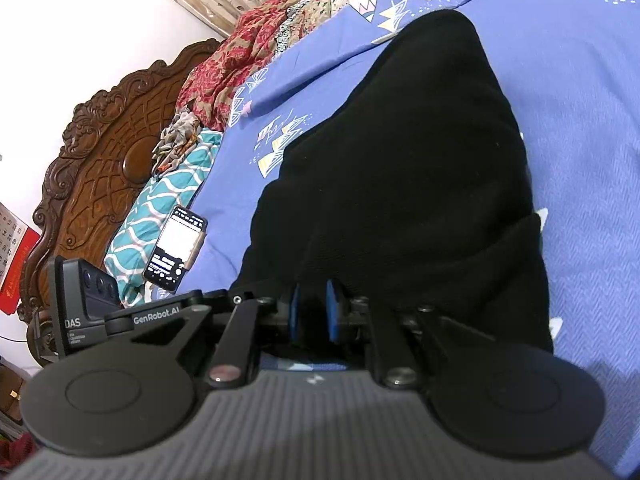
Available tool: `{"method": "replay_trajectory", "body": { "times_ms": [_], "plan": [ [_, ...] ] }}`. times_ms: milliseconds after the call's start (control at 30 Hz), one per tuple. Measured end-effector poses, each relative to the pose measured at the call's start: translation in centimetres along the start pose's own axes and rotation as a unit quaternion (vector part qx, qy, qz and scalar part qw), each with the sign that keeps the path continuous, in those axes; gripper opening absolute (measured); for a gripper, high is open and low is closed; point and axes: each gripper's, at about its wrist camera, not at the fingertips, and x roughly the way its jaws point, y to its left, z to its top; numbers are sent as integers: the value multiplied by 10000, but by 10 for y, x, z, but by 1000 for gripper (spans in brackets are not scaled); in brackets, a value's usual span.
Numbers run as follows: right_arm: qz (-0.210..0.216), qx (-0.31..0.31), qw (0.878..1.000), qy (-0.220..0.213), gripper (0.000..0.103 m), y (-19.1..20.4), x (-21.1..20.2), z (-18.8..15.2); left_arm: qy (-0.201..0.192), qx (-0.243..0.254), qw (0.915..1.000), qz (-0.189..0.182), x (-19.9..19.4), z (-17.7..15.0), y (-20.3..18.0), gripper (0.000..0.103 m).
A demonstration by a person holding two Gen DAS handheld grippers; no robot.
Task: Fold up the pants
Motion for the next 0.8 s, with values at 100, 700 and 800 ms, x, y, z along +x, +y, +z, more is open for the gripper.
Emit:
{"method": "replay_trajectory", "body": {
  "times_ms": [100, 700, 800],
  "plan": [
    [1, 0, 10000, 0, 16, 0, 0, 0, -6, 10, 10000, 2, 0, 0, 0, 80],
    [36, 19, 10000, -8, 16, -2, -2, 1, 8, 142, 9999, 37, 1, -1, -6, 83],
    [53, 25, 10000, -3, 16, -2, -2, 1, 18, 175, 9998, 42, 2, -1, -7, 85]
  ]
}}
